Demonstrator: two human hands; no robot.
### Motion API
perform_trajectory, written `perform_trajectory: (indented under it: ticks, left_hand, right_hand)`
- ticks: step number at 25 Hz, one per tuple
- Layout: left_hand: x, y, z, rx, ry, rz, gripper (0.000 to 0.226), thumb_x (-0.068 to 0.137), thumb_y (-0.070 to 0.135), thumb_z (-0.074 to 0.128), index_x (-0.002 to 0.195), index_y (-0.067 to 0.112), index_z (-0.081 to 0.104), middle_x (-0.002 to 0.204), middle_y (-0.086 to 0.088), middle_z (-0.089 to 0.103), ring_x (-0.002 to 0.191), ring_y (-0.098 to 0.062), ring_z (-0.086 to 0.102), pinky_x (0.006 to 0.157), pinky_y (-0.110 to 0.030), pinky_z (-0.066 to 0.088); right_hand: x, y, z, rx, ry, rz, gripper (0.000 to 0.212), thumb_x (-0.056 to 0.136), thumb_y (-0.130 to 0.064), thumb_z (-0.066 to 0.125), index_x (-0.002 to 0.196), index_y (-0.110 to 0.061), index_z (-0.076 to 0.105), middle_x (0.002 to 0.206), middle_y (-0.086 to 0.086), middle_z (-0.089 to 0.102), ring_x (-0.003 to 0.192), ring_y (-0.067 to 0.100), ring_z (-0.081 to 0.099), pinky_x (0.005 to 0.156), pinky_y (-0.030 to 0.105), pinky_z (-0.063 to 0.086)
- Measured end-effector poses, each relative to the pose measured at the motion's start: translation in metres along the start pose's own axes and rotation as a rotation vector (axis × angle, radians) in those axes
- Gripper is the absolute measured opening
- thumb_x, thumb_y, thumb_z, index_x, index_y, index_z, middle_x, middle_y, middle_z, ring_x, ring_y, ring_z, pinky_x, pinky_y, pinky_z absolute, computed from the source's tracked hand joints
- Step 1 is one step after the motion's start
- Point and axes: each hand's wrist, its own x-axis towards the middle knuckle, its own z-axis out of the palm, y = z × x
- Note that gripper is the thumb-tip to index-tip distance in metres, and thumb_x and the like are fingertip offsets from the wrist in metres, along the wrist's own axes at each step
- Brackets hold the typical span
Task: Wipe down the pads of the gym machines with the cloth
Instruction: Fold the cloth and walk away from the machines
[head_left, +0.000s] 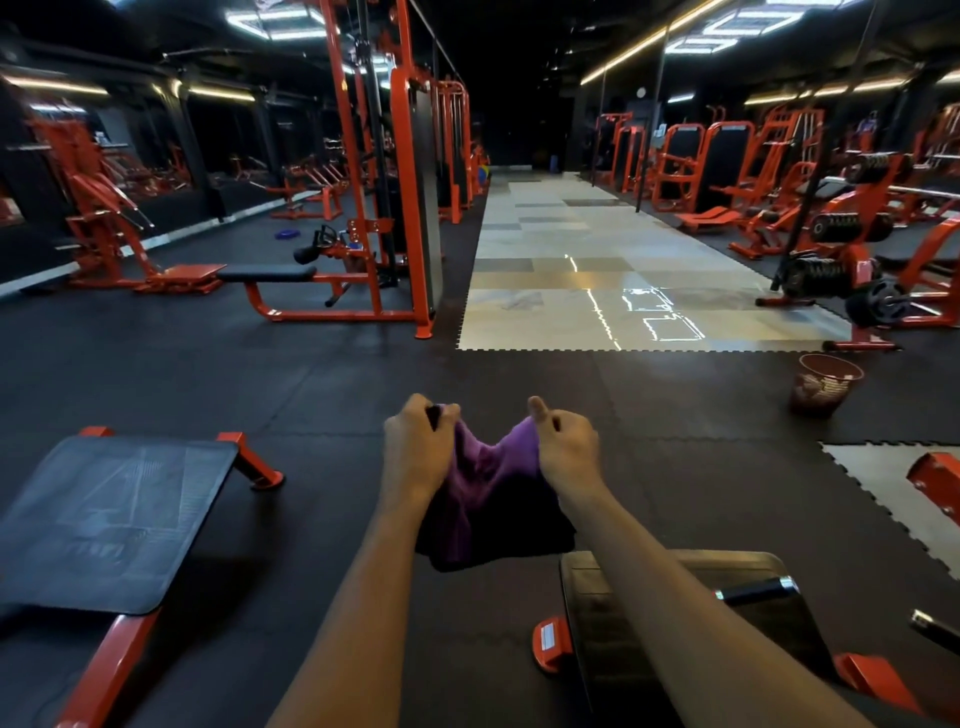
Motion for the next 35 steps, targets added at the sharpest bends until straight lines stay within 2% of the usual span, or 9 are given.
perform_trajectory:
  ticks: [3, 10, 12, 14, 17, 20, 25, 29, 35]
  left_hand:
    - [0.006, 0.005, 0.007, -0.025, -0.167, 0.189, 0.024, 0.101, 0.030, 0.059, 0.086, 0.012, 0.065, 0.069, 0.006, 0.061, 0.057, 0.002, 0.055, 0.052, -0.013, 0.038]
    - [0.036, -0.031, -0.027, -0.264, -0.324, 0.116, 0.021, 0.101, -0.004, 0.046, 0.103, 0.001, 0.067, 0.095, -0.017, 0.067, 0.074, -0.018, 0.071, 0.059, -0.029, 0.061]
    - [0.051, -0.048, -0.041, -0.266, -0.278, 0.125, 0.028, 0.095, -0.010, 0.045, 0.105, 0.009, 0.063, 0.099, -0.013, 0.066, 0.078, -0.022, 0.071, 0.061, -0.029, 0.061]
    - [0.072, -0.069, -0.057, -0.143, -0.260, 0.186, 0.048, 0.088, -0.011, 0.048, 0.119, 0.024, 0.057, 0.117, -0.002, 0.060, 0.101, -0.018, 0.062, 0.077, -0.022, 0.054]
    - [0.108, -0.098, -0.075, -0.016, -0.575, 0.149, 0.064, 0.084, 0.000, 0.057, 0.131, 0.044, 0.054, 0.144, 0.013, 0.043, 0.132, -0.005, 0.036, 0.107, -0.030, 0.039]
    - [0.136, -0.119, -0.072, -0.015, -0.787, -0.007, 0.021, 0.090, 0.010, 0.059, 0.099, 0.028, 0.065, 0.106, 0.003, 0.069, 0.101, -0.012, 0.062, 0.099, -0.043, 0.051]
    - [0.196, -0.145, -0.033, 0.031, -0.144, 0.208, 0.018, 0.093, 0.003, 0.063, 0.098, 0.020, 0.061, 0.087, 0.003, 0.066, 0.077, -0.012, 0.063, 0.068, -0.014, 0.048]
    - [0.274, -0.153, 0.000, 0.045, 0.053, 0.213, 0.020, 0.095, 0.001, 0.059, 0.114, 0.007, 0.061, 0.108, -0.005, 0.062, 0.095, -0.016, 0.060, 0.083, -0.027, 0.050]
    - [0.374, -0.158, 0.017, 0.032, 0.303, 0.057, 0.015, 0.106, 0.018, 0.045, 0.108, 0.005, 0.050, 0.079, -0.001, 0.055, 0.065, -0.008, 0.049, 0.056, -0.030, 0.033]
  right_hand:
    - [0.001, -0.005, 0.029, 0.025, -0.140, -0.106, 0.047, 0.104, -0.050, 0.047, 0.083, -0.018, 0.073, 0.077, 0.008, 0.071, 0.075, 0.026, 0.068, 0.071, 0.042, 0.057]
    - [0.017, -0.014, 0.074, 0.151, -0.376, -0.100, 0.035, 0.080, -0.056, 0.072, 0.093, -0.024, 0.075, 0.092, 0.004, 0.077, 0.090, 0.023, 0.074, 0.086, 0.054, 0.059]
    - [0.022, -0.021, 0.088, 0.112, -0.399, -0.149, 0.023, 0.080, -0.037, 0.072, 0.094, -0.020, 0.074, 0.090, 0.003, 0.077, 0.087, 0.022, 0.074, 0.084, 0.049, 0.060]
    - [0.026, -0.030, 0.096, 0.142, -0.466, -0.165, 0.018, 0.080, -0.019, 0.064, 0.093, -0.012, 0.073, 0.084, 0.004, 0.072, 0.077, 0.020, 0.066, 0.074, 0.037, 0.057]
    - [0.037, -0.040, 0.106, 0.314, -0.577, -0.185, 0.025, 0.074, -0.013, 0.054, 0.093, -0.005, 0.068, 0.080, 0.009, 0.060, 0.073, 0.019, 0.050, 0.064, 0.024, 0.041]
    - [0.070, -0.034, 0.121, 0.325, -0.527, -0.142, 0.018, 0.077, -0.018, 0.052, 0.089, -0.010, 0.064, 0.077, 0.004, 0.054, 0.071, 0.014, 0.049, 0.063, 0.023, 0.040]
    - [0.151, 0.001, 0.176, 0.155, -0.330, -0.033, 0.022, 0.103, -0.025, 0.048, 0.086, -0.015, 0.058, 0.076, 0.001, 0.051, 0.071, 0.017, 0.047, 0.066, 0.036, 0.040]
    - [0.224, -0.017, 0.231, 0.162, -0.304, -0.093, 0.024, 0.110, -0.026, 0.038, 0.101, -0.011, 0.055, 0.079, -0.003, 0.051, 0.068, 0.009, 0.046, 0.060, 0.023, 0.038]
    - [0.339, -0.062, 0.312, 0.230, -0.412, -0.225, 0.025, 0.110, -0.034, 0.034, 0.099, -0.020, 0.053, 0.075, -0.003, 0.050, 0.062, 0.006, 0.046, 0.057, 0.023, 0.041]
